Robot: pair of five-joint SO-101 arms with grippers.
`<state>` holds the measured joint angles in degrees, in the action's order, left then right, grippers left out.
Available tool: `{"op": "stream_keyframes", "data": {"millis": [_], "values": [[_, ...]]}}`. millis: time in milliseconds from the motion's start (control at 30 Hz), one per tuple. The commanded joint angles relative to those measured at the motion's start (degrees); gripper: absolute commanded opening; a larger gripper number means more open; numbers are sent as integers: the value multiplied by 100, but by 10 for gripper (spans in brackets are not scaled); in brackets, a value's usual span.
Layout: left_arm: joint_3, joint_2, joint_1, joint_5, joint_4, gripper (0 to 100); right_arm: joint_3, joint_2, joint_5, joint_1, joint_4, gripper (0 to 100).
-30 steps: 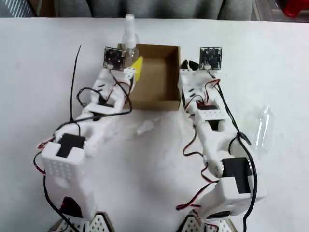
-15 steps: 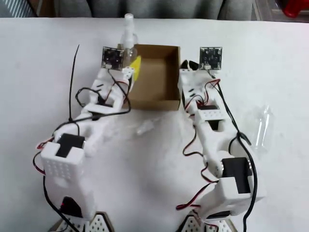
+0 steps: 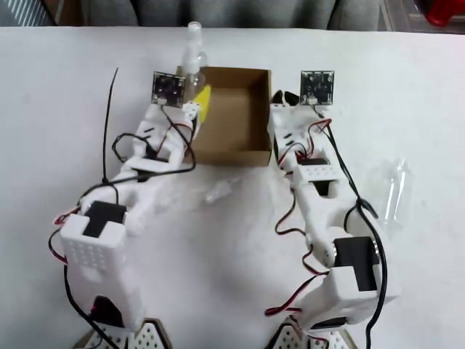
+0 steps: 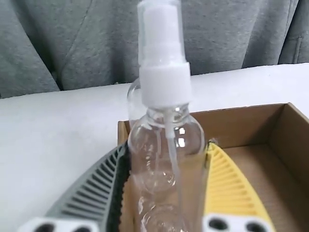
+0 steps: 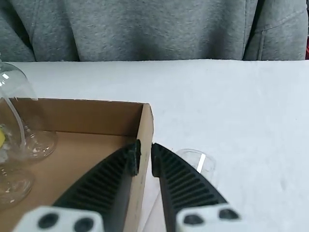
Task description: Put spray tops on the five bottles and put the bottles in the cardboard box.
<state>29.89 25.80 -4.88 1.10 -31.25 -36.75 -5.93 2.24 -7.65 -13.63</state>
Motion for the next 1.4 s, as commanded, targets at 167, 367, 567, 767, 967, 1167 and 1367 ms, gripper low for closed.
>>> {"op": "stream_keyframes", "data": {"millis": [167,367,567,767,967,1167,1367], "values": [[114,-84,180,158,0,223,264,40,9,22,-110,15],[123,-84,180,158,0,223,264,40,0,22,-110,15],[123,-84,189,158,9,223,264,40,0,22,-110,15],[97,-84,303,185,9,224,264,40,0,22,-110,15],[88,-84,295,211,396,371,264,40,-9,22,-110,15],[70,-92,303,545,545,439,264,40,-9,22,-110,15],[70,-101,303,571,545,443,264,40,-9,22,-110,15]]}}
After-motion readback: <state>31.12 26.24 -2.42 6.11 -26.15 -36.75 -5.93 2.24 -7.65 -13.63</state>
